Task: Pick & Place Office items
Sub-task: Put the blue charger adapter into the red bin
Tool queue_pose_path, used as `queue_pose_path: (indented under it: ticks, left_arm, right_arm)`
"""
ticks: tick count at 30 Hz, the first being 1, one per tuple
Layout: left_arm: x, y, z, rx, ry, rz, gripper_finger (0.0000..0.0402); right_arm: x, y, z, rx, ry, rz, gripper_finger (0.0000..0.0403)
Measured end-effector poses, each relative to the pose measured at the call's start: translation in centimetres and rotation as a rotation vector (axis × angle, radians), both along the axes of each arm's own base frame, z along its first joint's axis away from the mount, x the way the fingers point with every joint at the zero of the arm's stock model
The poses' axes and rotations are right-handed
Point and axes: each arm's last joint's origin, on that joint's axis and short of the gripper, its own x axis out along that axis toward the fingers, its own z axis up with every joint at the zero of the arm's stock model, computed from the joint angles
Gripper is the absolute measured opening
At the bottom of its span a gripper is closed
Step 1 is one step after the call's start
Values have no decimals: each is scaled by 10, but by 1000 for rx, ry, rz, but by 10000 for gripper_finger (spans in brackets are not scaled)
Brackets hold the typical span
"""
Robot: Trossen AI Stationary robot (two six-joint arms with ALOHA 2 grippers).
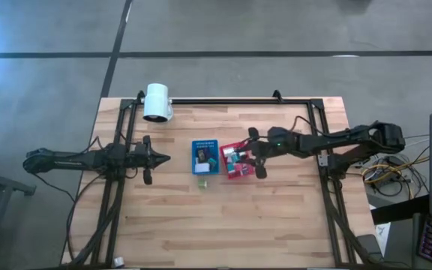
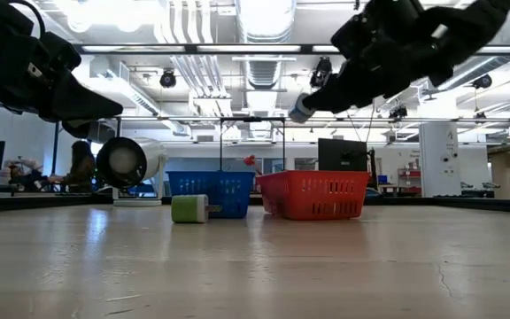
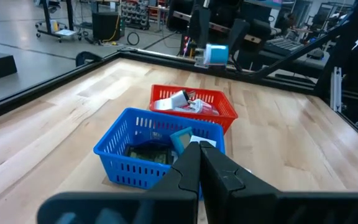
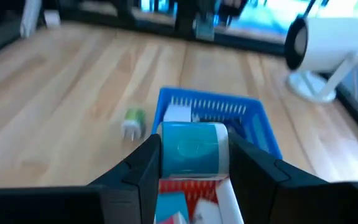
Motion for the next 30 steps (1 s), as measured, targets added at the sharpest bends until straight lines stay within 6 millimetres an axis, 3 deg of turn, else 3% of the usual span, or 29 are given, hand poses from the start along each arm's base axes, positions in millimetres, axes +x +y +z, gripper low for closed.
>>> queue_pose_path:
  ticks: [5, 13, 21, 30]
  left_arm:
    - [0, 0, 0, 0, -1, 0, 9]
    - [0, 0, 0, -3, -2, 4, 9]
    - [0, 0, 0, -3, -4, 3, 9]
    - [0, 0, 0, -4, 2, 0, 9]
  right_arm:
    - [-5, 1, -7, 26, -109, -22, 146]
    - [-6, 1, -30, 83, 2, -63, 147]
    - [11, 1, -29, 96, 224, -173, 147]
    - [41, 1, -38, 83, 361, -178, 150]
